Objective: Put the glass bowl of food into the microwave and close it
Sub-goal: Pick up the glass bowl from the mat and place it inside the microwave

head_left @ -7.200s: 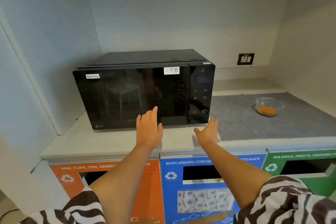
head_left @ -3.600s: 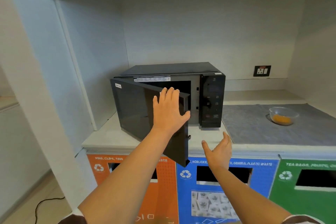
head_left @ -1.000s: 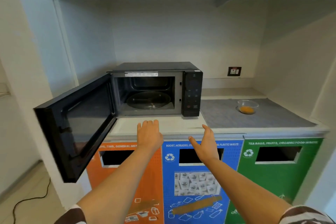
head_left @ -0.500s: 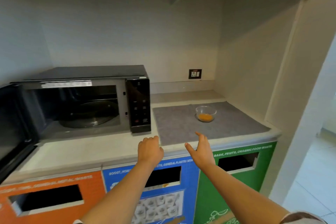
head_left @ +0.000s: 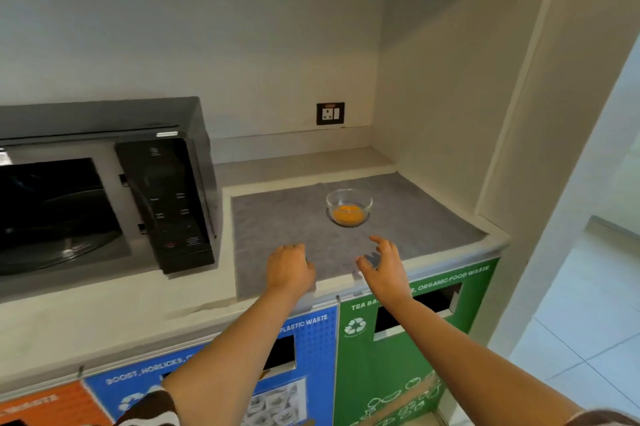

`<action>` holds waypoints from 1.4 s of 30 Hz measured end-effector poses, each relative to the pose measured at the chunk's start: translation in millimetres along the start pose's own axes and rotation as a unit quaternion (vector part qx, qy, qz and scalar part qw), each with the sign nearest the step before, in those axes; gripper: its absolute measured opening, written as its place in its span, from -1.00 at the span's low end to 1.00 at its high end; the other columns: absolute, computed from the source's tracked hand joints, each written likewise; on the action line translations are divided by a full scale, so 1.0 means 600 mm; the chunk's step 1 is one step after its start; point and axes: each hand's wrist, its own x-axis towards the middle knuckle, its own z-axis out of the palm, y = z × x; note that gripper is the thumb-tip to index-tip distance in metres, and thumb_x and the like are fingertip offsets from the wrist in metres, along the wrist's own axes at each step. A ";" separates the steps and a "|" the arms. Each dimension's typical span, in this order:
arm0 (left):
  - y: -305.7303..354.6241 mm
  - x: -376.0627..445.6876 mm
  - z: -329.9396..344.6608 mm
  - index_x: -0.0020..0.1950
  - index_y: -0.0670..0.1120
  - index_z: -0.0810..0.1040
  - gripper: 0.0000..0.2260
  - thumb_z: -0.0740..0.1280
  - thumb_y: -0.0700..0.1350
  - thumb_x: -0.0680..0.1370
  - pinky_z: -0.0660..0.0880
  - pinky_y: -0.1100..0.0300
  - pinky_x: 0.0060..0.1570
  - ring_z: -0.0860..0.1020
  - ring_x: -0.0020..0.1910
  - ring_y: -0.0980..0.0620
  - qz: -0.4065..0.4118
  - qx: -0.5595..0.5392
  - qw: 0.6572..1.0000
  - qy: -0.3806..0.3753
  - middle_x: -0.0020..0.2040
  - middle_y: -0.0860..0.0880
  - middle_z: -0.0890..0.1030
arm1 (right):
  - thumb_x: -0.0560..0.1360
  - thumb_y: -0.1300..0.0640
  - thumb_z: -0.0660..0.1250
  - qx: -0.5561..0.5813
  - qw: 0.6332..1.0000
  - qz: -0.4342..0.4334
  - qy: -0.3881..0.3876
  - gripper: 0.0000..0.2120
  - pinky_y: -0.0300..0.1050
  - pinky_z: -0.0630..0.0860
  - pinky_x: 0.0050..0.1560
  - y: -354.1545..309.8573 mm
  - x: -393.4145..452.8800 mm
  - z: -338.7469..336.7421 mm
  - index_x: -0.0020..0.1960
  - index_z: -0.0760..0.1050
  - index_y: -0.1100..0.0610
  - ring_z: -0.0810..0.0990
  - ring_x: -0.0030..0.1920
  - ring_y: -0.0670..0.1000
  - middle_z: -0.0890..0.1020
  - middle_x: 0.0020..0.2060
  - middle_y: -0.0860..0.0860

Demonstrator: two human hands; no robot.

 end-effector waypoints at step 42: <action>-0.011 0.293 0.151 0.45 -0.08 0.24 -0.52 0.09 0.08 0.57 0.02 -0.13 0.46 0.13 0.48 -0.13 0.017 0.008 0.998 -0.057 0.48 -0.16 0.24 | 0.04 -0.09 0.59 0.173 0.983 0.023 0.049 -0.57 -0.16 0.60 0.02 0.084 0.270 0.075 -0.27 0.40 -0.06 0.63 0.00 -0.13 0.61 -0.16 -0.35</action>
